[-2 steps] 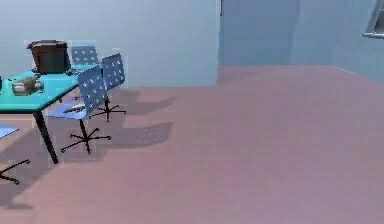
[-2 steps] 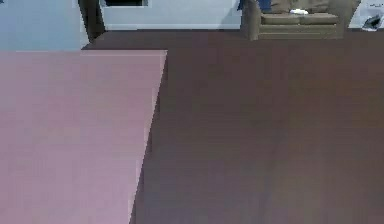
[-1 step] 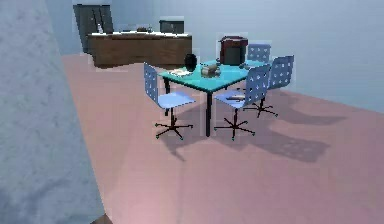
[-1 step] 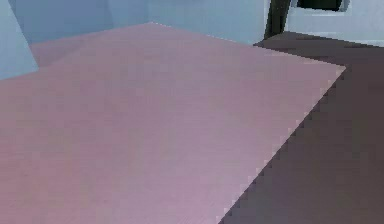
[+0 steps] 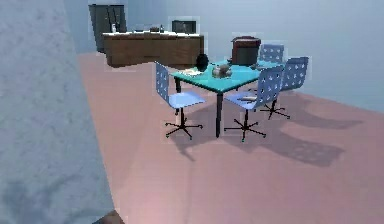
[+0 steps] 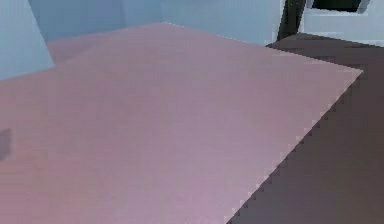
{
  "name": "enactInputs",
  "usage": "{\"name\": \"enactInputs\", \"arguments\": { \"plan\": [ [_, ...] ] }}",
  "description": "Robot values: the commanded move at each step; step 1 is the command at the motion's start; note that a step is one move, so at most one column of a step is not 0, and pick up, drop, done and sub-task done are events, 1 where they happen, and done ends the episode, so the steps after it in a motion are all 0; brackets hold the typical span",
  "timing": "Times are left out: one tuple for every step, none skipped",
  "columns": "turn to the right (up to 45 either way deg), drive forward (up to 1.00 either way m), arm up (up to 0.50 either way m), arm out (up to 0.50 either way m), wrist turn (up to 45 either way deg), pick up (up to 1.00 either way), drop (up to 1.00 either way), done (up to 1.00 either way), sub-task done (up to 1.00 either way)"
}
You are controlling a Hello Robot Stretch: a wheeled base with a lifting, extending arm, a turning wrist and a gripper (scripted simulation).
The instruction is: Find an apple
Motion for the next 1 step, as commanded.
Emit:
{"name": "enactInputs", "arguments": {
  "plan": [
    [0.0,1.0,0.0,0.0,0.0,0.0,0.0,0.0,0.0]
  ]
}}
